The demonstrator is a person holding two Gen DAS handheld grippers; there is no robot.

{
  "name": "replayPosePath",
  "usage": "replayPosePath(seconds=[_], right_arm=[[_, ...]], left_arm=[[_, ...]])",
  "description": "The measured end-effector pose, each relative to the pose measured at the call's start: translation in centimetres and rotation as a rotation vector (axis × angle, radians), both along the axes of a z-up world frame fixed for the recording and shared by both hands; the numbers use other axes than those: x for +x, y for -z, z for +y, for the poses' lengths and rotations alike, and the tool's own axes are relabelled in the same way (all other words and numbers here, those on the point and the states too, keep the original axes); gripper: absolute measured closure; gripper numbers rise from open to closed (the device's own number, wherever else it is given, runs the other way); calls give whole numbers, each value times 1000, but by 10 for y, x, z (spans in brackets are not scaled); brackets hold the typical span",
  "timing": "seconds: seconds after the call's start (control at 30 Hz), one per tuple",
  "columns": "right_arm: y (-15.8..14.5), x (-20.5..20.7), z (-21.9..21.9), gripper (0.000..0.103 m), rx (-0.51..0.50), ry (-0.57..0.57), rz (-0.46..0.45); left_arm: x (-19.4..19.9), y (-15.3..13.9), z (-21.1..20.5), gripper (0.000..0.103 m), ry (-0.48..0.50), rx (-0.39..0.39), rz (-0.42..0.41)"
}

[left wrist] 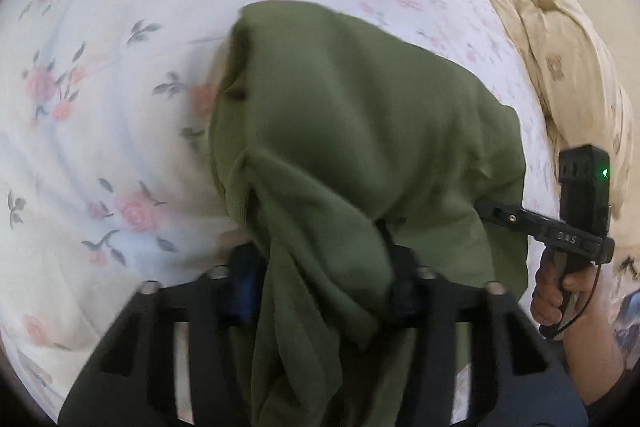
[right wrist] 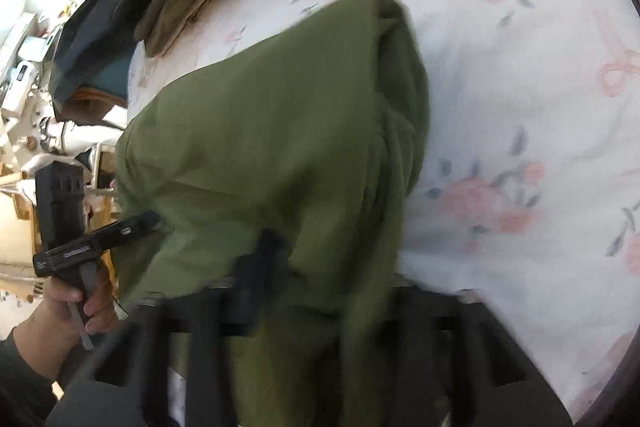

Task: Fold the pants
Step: 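Lift the folded pants with both tools and place them on the clothes stack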

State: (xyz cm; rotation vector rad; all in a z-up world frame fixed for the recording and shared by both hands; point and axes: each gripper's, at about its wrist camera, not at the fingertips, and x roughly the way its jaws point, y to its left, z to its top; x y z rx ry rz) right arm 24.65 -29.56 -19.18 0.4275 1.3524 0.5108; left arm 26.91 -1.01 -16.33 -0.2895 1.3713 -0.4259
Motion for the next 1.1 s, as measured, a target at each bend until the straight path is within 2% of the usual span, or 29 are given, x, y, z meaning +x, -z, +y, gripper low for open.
replayPosePath(seconds=[0.03,0.1,0.2,0.37,0.5,0.63,0.77,0.83,0.93,1.0,1.1], right_arm=[[-7,-4,5,85,-23,-26,-37],[-10,-5,5,87,-27,-25,-48],[-33,-16,-16,89,63,71,-94],[-92,-20,-17,89,126,84,-238],[-143,2,-3,89,143,72,-328],[-202,67,31,89,76,17,-425],[-241,154,70,89,30,-13,-465],[-244,204,85,89,61,-20,-446],[-237,270,105,89,44,-2,-429],[-225,301,119,89,-3,-10,-412],[-205,333,128,89,-80,-32,-402]], left_arm=[[-2,-4,-3,73,20,18,-27],[-5,-10,-1,77,21,12,-39],[-9,-33,7,82,15,-41,-75],[-13,-88,27,83,-31,-110,-200],[0,-134,47,83,-101,-164,-259],[39,-181,72,83,-136,-163,-327],[108,-211,97,82,-184,-133,-374],[160,-218,114,82,-240,-126,-366],[230,-215,125,82,-263,-95,-356],[263,-201,127,82,-257,-43,-352],[296,-173,126,81,-259,-28,-322]])
